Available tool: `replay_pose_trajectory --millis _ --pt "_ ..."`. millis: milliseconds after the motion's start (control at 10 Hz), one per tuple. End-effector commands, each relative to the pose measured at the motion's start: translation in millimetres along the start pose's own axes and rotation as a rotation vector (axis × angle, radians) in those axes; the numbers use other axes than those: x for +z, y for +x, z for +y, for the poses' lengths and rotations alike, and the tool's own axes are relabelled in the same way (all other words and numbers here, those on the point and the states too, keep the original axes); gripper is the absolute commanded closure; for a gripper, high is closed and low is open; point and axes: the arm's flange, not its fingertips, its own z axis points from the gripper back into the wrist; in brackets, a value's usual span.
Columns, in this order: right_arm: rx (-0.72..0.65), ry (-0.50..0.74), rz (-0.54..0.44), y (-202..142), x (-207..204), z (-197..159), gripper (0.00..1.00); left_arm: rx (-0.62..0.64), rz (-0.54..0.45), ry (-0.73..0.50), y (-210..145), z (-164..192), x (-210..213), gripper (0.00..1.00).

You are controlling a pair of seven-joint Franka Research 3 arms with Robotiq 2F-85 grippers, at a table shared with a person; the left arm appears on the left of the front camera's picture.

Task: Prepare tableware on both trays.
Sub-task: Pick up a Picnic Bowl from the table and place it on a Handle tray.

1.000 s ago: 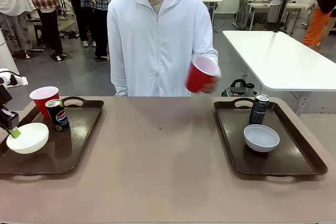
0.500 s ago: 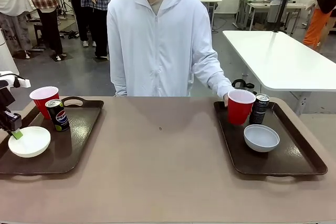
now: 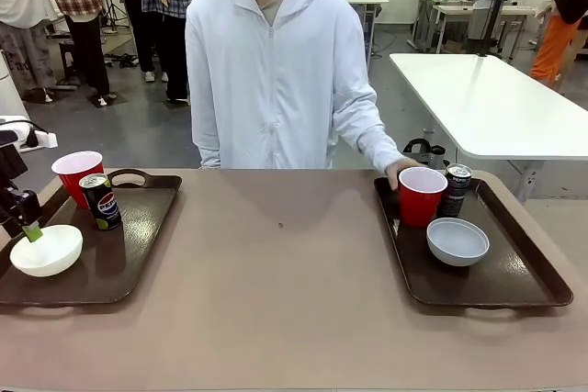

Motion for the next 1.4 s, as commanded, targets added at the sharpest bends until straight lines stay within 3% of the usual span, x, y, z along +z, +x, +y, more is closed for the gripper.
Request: replay_pose_trajectory --millis 0,300,400,800,900,1300 --pt "-0.016 -0.009 -0.011 -1 -5 1 0.0 0.021 0.034 0.004 -15 -19 23 0.34" --pt "-0.016 -0.009 -0.011 -1 -5 1 0.0 0.052 0.032 0.04 -30 -38 53 0.05" --pt "-0.016 -0.009 -0.011 -1 -5 1 0.0 0.058 0.024 0.041 -35 -42 61 0.0" --pt "-0.016 -0.009 -0.011 -1 -5 1 0.0 0.11 -0.027 0.048 -44 -40 75 0.0" --pt "-0.016 -0.009 -0.011 -1 -5 1 0.0 0.056 -0.002 0.018 -39 -46 76 0.0" --pt "-0.016 -0.009 -0.011 -1 -5 1 0.0 0.056 -0.002 0.018 -39 -46 76 0.0"
